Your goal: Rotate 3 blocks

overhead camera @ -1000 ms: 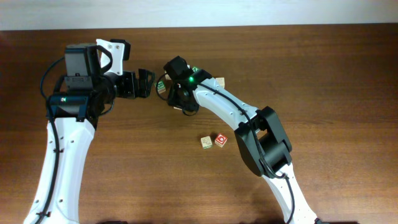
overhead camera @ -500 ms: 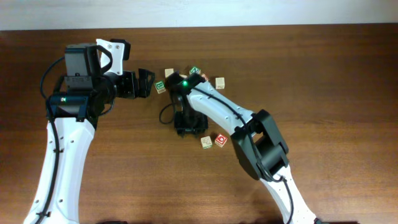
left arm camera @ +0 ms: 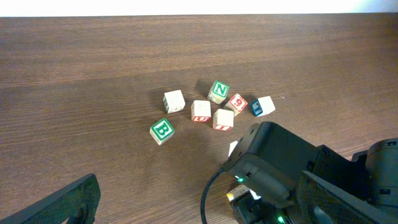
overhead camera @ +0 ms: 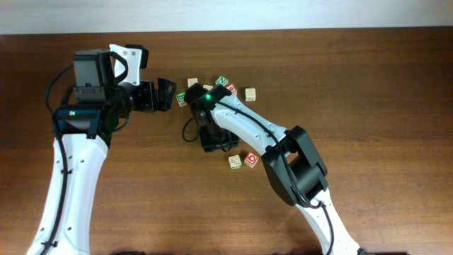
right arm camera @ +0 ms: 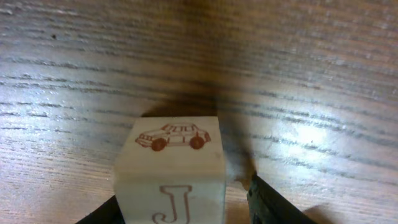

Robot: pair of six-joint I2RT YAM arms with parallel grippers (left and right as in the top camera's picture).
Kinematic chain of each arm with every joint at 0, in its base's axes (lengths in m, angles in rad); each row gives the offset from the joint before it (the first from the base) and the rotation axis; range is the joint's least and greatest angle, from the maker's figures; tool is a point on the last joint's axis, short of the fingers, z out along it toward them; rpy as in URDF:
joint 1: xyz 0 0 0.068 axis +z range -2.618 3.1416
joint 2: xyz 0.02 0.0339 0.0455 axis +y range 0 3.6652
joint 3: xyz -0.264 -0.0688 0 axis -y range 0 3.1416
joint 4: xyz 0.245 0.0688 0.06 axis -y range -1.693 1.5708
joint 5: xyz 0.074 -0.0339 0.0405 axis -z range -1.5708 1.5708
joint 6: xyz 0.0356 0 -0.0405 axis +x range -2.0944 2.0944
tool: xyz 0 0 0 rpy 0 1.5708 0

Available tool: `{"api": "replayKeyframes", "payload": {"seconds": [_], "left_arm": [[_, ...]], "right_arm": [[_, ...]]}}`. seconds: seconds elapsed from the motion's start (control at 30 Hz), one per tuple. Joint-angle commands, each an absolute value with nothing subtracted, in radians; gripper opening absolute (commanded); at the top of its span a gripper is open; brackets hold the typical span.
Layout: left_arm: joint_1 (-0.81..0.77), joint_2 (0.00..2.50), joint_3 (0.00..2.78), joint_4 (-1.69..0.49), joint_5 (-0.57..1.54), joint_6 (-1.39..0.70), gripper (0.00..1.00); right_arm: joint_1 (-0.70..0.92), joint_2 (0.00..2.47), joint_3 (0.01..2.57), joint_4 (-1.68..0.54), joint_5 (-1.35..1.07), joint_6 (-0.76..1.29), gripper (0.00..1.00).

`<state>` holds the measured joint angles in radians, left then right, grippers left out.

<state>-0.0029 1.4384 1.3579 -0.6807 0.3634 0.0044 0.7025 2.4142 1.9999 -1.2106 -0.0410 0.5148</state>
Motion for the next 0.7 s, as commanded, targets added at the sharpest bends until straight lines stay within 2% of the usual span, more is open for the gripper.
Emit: {"api": "replayKeyframes", "payload": {"seconds": [0.0,0.07,0.17,0.23,0.33,0.5,0.67], "left_arm": [[0.003,1.438,1.381,-0.679,0.373,0.013,0.99],[0.003,1.438,1.381,-0.679,0.373,0.013,0.99],[0.003,1.438,1.381,-0.679,0.373,0.013,0.99],[0.003,1.438,1.381,-0.679,0.373,0.013,0.99],[0.003,1.438,1.381,-0.679,0.373,0.013,0.99],[0.003,1.438,1.381,-0.679,0.373,0.013,0.99],[0.003,1.438,1.381,-0.679,0.373,0.013,0.99]], "right_arm": [[0.705,2.374,2.005,-1.166,0.017,0.455,0.51],[0.706,2.374,2.005,-1.136,0.015,0.441,0.49],[0.706,2.374,2.01,-1.137,0.012,0.441,0.34],[0.706,2.374,2.05,-1.164,0.012,0.442,0.3],[0.707,2.374,2.11,-1.248,-0.036,0.459,0.26],[0.732,2.374,2.11,-1.402,-0.099,0.512,0.26],[0.784,2.374,2.016,-1.4,-0.069,0.557,0.27]]}}
